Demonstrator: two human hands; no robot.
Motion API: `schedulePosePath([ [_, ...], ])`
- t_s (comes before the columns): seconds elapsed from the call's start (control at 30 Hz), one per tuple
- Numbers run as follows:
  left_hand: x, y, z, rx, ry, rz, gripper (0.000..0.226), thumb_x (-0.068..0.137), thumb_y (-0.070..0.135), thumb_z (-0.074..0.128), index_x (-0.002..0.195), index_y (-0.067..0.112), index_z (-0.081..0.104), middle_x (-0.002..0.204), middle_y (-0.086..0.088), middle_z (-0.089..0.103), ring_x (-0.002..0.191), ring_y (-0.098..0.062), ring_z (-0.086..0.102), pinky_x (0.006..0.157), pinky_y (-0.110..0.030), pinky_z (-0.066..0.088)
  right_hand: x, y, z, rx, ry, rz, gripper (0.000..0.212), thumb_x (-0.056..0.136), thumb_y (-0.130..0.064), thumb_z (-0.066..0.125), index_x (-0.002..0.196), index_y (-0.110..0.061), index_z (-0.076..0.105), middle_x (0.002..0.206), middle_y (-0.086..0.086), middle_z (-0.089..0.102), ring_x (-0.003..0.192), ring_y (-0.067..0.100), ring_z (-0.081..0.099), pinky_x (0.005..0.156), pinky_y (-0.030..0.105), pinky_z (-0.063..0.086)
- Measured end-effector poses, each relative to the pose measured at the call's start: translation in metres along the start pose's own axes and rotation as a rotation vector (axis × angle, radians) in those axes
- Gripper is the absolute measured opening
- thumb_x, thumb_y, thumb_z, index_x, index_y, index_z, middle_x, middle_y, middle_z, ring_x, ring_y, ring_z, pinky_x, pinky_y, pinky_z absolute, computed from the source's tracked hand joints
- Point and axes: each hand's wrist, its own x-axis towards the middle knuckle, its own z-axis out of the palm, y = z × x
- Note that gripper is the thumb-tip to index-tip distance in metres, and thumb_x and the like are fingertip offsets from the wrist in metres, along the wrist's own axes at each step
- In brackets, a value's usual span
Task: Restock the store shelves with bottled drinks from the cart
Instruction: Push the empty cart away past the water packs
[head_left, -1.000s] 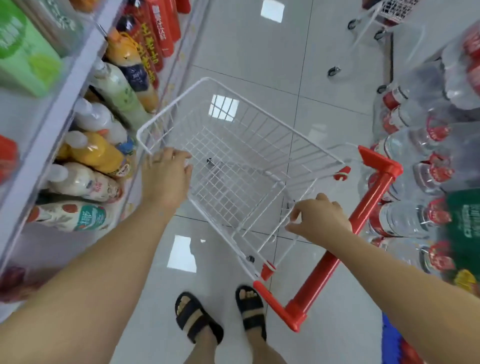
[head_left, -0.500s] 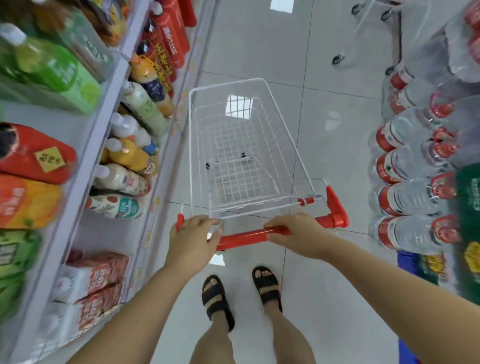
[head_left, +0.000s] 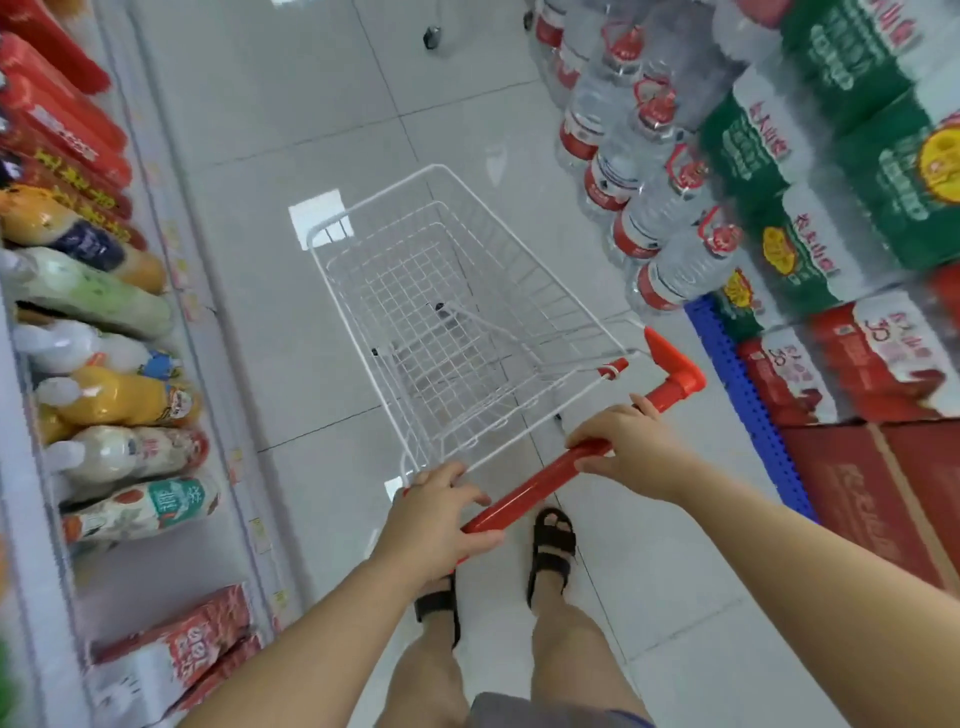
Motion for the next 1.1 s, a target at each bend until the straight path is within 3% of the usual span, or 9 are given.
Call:
schedulePosePath([
  [0.27,0.004,0.061,0.062,0.169,-0.181,0.160,0.051,0.071,0.060,0.067,0.114,0.034,0.060,0.144,0.008,0.037,0.132,-0.015,0.032,0.107,-0.031,0.027,-0.122,0.067,0.082,0.229,0.134,0.278,0.025,0.087,-0.039,0.059,0.111,-0.033,0.060,0.100,-0.014,0.060,0.112,0.013,0.047,0.114,0.039,0.004],
  [0.37,0.003,0.099,0.096,0.220,-0.230,0.199,0.052,0.070,0.060,0.068,0.114,0.034,0.060,0.143,0.010,0.038,0.130,-0.013,0.035,0.104,-0.030,0.031,-0.170,0.098,0.107,0.291,0.178,0.372,0.031,0.086,-0.043,0.059,0.115,-0.033,0.058,0.113,-0.011,0.059,0.120,0.014,0.044,0.115,0.040,0.001],
  [0.5,0.002,0.160,0.153,0.262,-0.249,0.236,0.057,0.070,0.061,0.068,0.118,0.033,0.059,0.142,0.010,0.039,0.128,-0.013,0.038,0.101,-0.028,0.032,-0.234,0.142,0.138,0.389,0.380,0.768,0.073,0.076,-0.050,0.069,0.138,-0.027,0.038,0.154,0.009,0.019,0.143,0.028,0.006,0.116,0.044,0.003],
  [0.6,0.003,0.210,0.194,0.265,-0.237,0.257,0.059,0.071,0.060,0.068,0.122,0.032,0.057,0.145,0.008,0.038,0.131,-0.015,0.037,0.105,-0.030,0.032,-0.267,0.180,0.148,0.653,0.487,0.848,0.086,0.078,-0.033,0.073,0.147,-0.016,0.024,0.157,0.014,0.003,0.145,0.030,-0.003,0.116,0.039,0.006],
  [0.77,0.021,0.286,0.239,0.261,-0.207,0.282,0.058,0.073,0.060,0.066,0.122,0.031,0.056,0.144,0.008,0.038,0.110,-0.012,0.055,0.081,-0.017,0.038,-0.297,0.260,0.142,0.753,0.571,0.894,0.095,0.074,-0.025,0.078,0.147,-0.008,0.019,0.156,0.015,0.006,0.145,0.026,0.007,0.114,0.033,0.013],
  [0.87,0.037,0.324,0.251,0.272,-0.181,0.303,0.058,0.075,0.059,0.066,0.123,0.028,0.056,0.142,0.007,0.041,0.116,-0.013,0.052,0.084,-0.019,0.038,-0.303,0.289,0.135,0.909,0.637,0.915,0.091,0.077,-0.023,0.075,0.147,-0.011,0.018,0.146,0.017,0.035,0.130,0.029,0.040,0.104,0.037,0.036],
  [0.93,0.048,0.344,0.255,0.258,-0.187,0.300,0.057,0.076,0.059,0.065,0.124,0.028,0.056,0.141,0.008,0.041,0.112,-0.011,0.054,0.072,-0.011,0.037,-0.303,0.306,0.127,0.964,0.651,0.929,0.088,0.082,-0.021,0.070,0.149,-0.011,0.013,0.134,0.017,0.050,0.112,0.028,0.055,0.087,0.034,0.045],
  [1.03,0.068,0.373,0.259,0.213,-0.206,0.295,0.057,0.076,0.058,0.065,0.124,0.028,0.056,0.142,0.009,0.039,0.109,-0.008,0.054,0.064,-0.005,0.032,-0.299,0.341,0.110,0.938,0.626,0.935,0.088,0.086,-0.023,0.067,0.149,-0.010,0.007,0.145,0.011,0.041,0.126,0.028,0.047,0.099,0.033,0.038],
  [1.1,0.083,0.390,0.260,0.199,-0.216,0.292,0.059,0.074,0.060,0.066,0.123,0.028,0.056,0.142,0.009,0.039,0.105,-0.005,0.052,0.065,0.000,0.031,-0.292,0.364,0.097,0.979,0.618,0.928,0.092,0.084,-0.024,0.068,0.150,-0.014,0.004,0.145,0.011,0.041,0.118,0.031,0.054,0.101,0.043,0.042],
])
